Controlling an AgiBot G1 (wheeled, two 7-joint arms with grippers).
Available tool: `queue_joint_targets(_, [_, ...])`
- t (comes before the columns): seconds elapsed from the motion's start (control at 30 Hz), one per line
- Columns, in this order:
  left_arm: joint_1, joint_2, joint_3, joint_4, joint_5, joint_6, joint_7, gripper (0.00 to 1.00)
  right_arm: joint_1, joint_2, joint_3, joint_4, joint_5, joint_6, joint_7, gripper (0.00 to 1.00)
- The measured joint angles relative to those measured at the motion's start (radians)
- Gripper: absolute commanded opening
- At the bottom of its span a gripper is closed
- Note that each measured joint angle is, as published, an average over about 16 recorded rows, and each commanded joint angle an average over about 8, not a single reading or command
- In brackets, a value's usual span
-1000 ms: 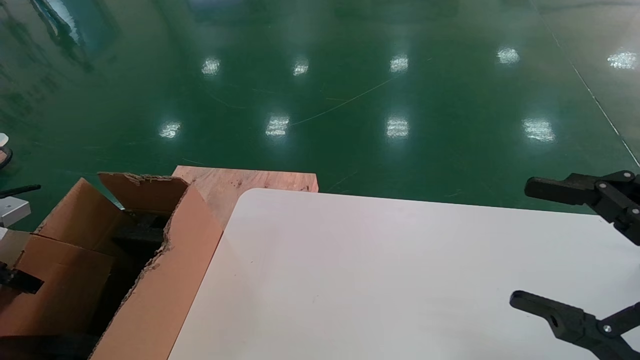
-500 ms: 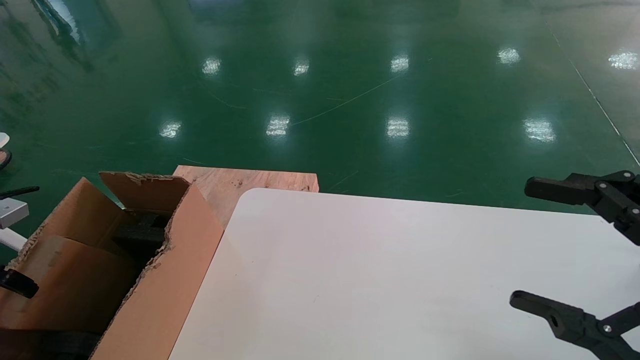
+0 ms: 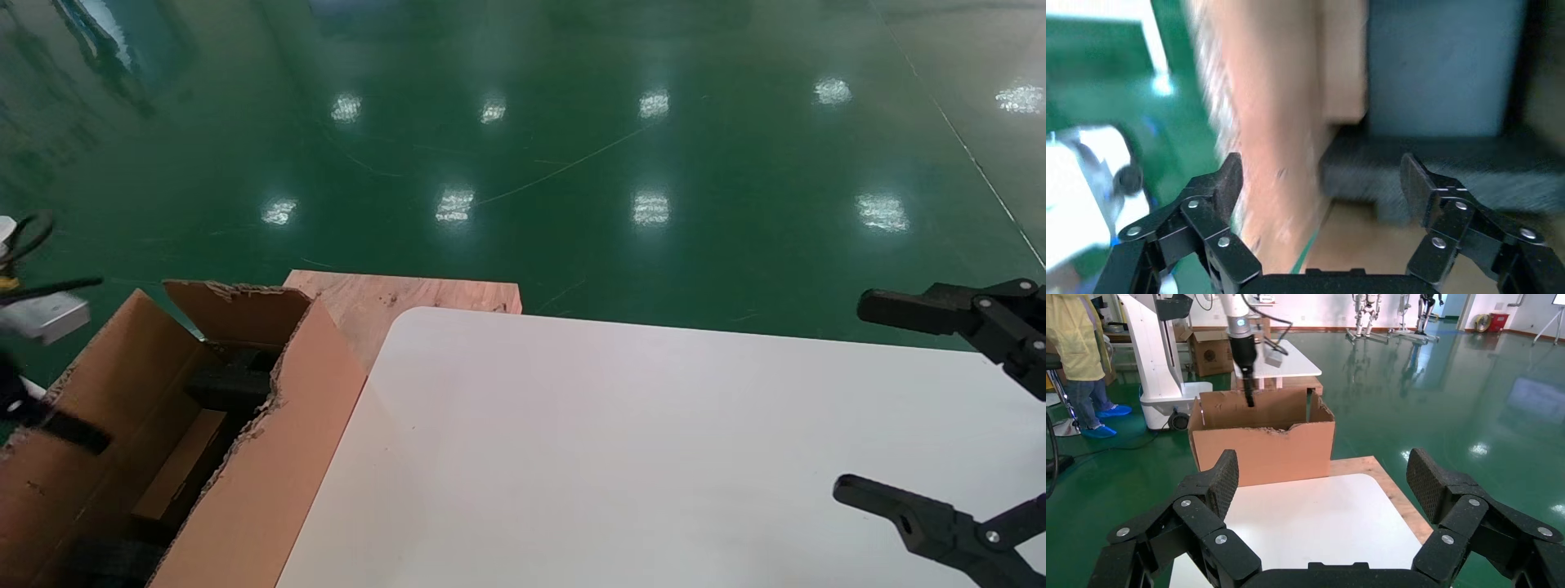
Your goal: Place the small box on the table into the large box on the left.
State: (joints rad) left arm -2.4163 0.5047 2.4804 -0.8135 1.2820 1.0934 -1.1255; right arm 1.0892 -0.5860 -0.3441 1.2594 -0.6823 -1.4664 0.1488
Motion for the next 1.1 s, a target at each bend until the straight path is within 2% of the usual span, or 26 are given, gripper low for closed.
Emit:
queue_joint_targets(0.7, [-0.045,0.313,-0.216,-0.252,-0.141,-0.161,0.123,1.0,0.0,0.0,0.0,0.0,0.0,0.0,0.0,1.0])
queue_joint_targets(0.9, [-0.026,0.352,-0.27,-0.274,-0.165,-0.169,0.145,1.0,0.0,0.0,0.0,0.0,0.0,0.0,0.0,1.0])
queue_joint_targets(1.1, [0.044,0.346,-0.373,-0.287,-0.187,-0.143,0.186,1.0,0.0,0.0,0.0,0.0,0.0,0.0,0.0,1.0])
